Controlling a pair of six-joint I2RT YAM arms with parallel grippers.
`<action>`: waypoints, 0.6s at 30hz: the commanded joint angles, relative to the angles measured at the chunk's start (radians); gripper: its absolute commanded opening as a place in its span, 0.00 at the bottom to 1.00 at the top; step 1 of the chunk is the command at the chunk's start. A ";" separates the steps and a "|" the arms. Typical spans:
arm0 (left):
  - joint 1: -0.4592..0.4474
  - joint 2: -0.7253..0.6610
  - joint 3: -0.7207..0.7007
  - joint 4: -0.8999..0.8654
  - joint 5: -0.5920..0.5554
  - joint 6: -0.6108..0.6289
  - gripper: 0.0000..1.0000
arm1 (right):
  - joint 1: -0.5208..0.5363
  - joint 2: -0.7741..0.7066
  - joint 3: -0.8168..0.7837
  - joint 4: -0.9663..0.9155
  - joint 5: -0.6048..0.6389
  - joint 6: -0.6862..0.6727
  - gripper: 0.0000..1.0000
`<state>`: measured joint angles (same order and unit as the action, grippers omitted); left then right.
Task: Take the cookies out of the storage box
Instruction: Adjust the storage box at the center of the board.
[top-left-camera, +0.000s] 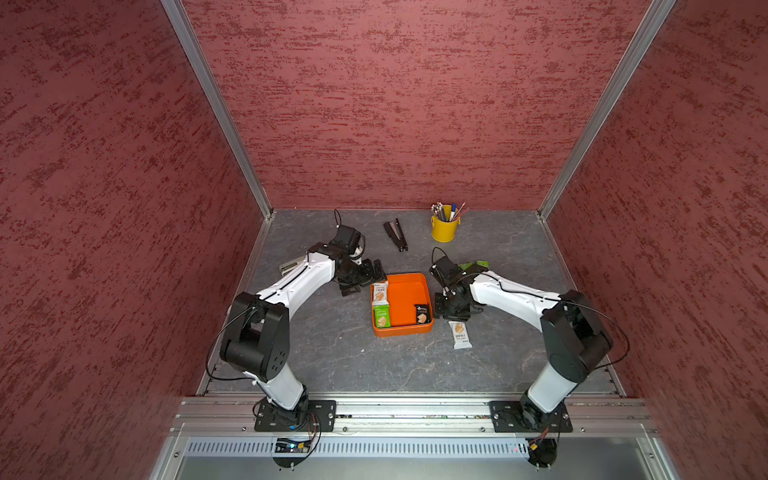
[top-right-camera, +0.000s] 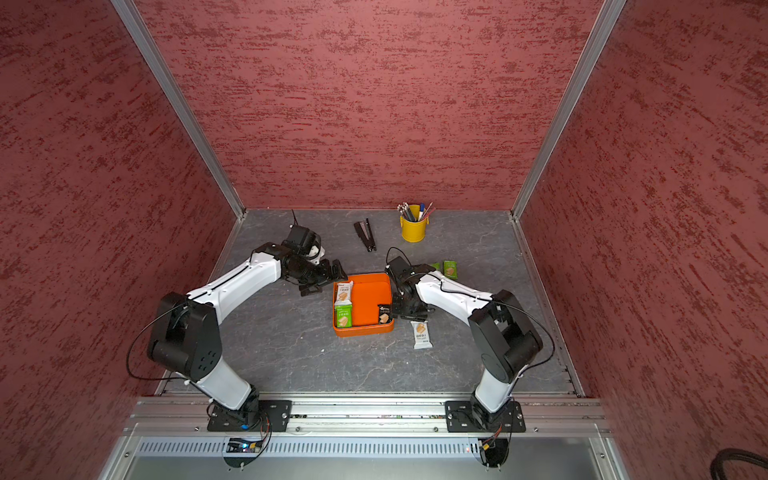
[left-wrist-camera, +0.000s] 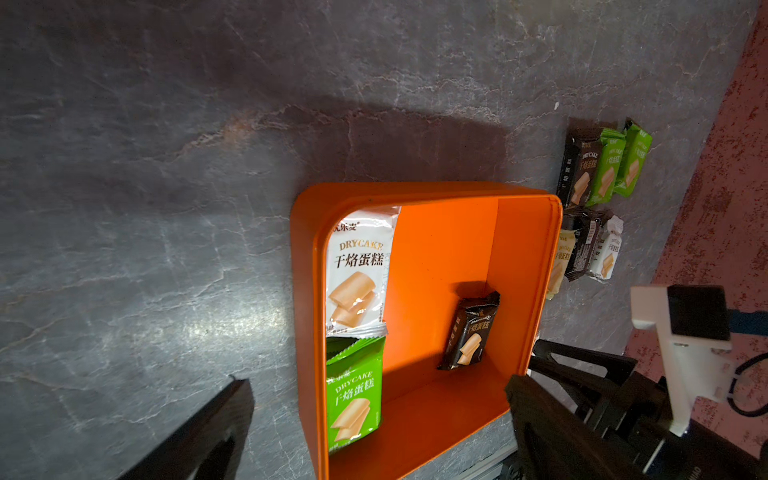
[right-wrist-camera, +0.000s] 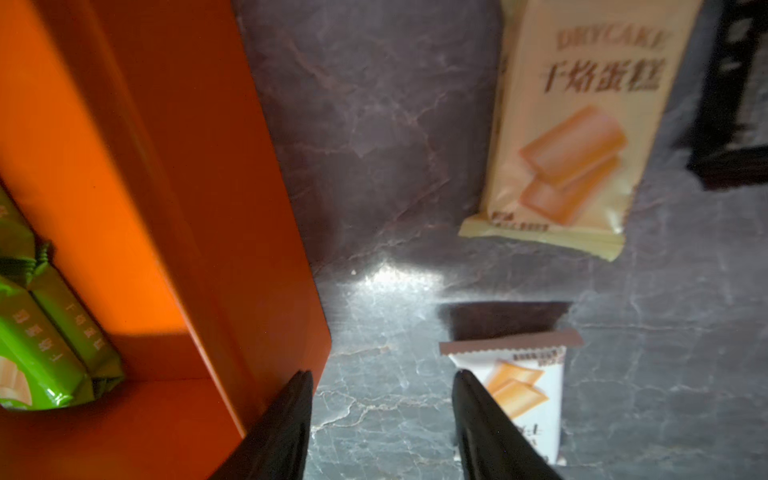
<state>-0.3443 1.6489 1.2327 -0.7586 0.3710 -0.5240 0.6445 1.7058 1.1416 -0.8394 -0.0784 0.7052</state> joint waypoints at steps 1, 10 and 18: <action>-0.004 -0.035 -0.011 0.030 0.031 -0.002 1.00 | 0.020 -0.011 0.037 -0.015 -0.002 0.042 0.58; -0.194 -0.034 0.034 -0.021 -0.130 -0.050 0.96 | -0.034 -0.001 0.172 -0.149 0.126 -0.142 0.59; -0.388 0.032 0.059 0.028 -0.273 -0.226 0.88 | -0.195 -0.060 0.142 -0.069 0.032 -0.333 0.59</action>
<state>-0.6933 1.6497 1.2491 -0.7509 0.1799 -0.6781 0.4919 1.6936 1.2964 -0.9310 -0.0219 0.4702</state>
